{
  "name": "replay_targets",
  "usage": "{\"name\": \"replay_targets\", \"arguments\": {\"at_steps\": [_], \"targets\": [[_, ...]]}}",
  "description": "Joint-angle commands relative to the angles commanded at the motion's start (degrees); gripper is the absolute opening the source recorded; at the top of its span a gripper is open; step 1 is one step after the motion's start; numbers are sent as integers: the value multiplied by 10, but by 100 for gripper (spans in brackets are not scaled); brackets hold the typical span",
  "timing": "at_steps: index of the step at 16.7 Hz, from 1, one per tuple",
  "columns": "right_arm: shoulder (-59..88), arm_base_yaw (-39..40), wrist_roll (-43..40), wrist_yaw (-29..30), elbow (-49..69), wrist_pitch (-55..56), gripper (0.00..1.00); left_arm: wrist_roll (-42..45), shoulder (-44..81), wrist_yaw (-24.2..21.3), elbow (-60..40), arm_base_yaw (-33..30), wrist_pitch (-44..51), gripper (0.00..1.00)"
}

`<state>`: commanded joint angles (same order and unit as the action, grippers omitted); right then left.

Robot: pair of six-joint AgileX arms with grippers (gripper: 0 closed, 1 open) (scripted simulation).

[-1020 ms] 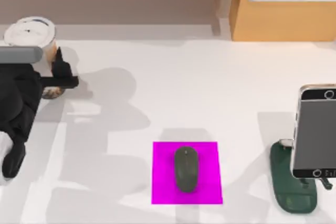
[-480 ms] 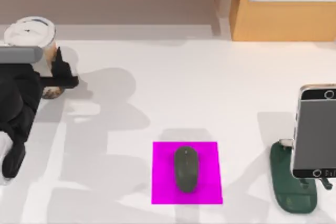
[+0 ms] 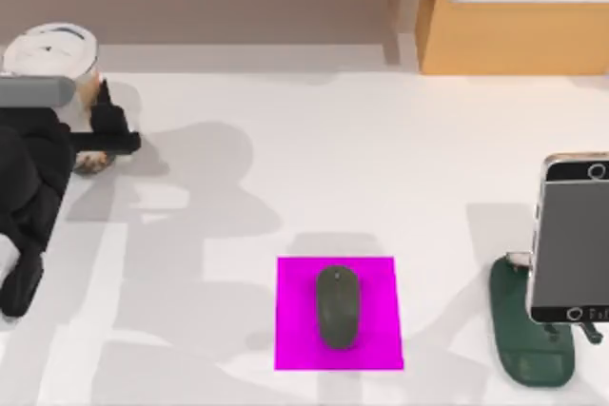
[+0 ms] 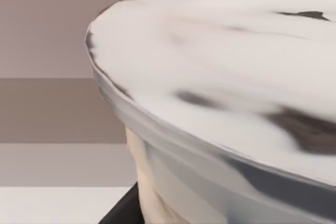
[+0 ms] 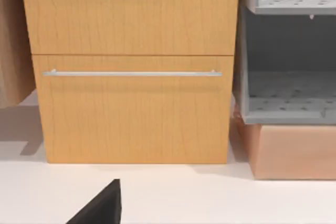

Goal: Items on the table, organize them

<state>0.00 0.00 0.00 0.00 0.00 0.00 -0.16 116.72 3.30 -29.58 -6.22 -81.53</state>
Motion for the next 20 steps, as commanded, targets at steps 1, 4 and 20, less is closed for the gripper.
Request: {"name": "replay_targets", "arguments": {"at_steps": [1,4,20], "targets": [[0,0,0,0,0,0,100,0,-1,0,0,0,1,0],[0,0,0,0,0,0,100,1,1,0,-1,0,0,0],[0,0,0,0,0,0,100,11,-108,32,-272,-37,225,0]]}}
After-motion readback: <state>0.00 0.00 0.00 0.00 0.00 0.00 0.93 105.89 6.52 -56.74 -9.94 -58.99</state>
